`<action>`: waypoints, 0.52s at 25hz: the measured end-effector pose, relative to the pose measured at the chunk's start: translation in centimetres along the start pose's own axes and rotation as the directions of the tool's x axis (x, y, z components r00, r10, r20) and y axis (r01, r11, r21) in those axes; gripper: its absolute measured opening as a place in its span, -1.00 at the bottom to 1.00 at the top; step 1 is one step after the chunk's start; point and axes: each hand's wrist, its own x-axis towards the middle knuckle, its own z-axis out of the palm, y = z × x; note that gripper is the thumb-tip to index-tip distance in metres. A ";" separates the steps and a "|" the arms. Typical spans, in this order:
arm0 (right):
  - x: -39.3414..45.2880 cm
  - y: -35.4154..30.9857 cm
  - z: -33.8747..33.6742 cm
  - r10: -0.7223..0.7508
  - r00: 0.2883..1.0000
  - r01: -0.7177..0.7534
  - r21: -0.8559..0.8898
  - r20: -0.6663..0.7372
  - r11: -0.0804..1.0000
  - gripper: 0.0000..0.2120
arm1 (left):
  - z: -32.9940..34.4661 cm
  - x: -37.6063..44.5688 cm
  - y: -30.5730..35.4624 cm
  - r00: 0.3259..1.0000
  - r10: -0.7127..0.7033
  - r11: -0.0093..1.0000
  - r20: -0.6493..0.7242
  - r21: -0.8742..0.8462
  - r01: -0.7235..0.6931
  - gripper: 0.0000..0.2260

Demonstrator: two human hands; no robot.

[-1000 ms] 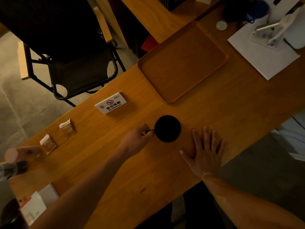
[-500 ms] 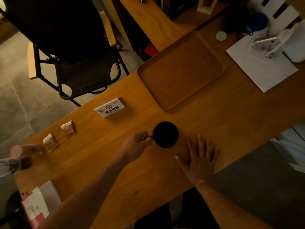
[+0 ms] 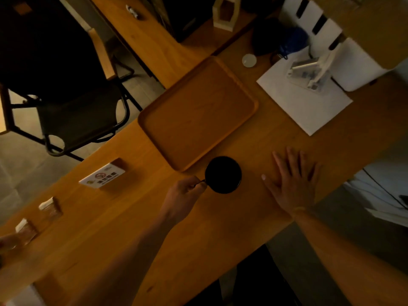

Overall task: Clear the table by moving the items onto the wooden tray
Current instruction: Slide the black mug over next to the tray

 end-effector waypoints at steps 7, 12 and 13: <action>3.3 3.3 -0.9 0.109 0.994 -0.108 0.075 -0.013 0.991 -0.28 | 4.2 5.9 6.5 0.998 0.000 0.998 -0.057 -0.070 -0.004 -0.76; 3.2 3.4 -0.8 0.107 0.994 -0.107 0.096 0.007 0.990 -0.29 | 6.3 8.5 9.4 0.997 -0.019 0.992 -0.073 -0.128 0.010 -0.76; 3.3 3.4 -0.8 0.108 0.994 -0.109 0.089 0.008 0.990 -0.29 | 6.6 8.9 9.7 0.996 -0.022 0.990 -0.085 -0.139 0.010 -0.77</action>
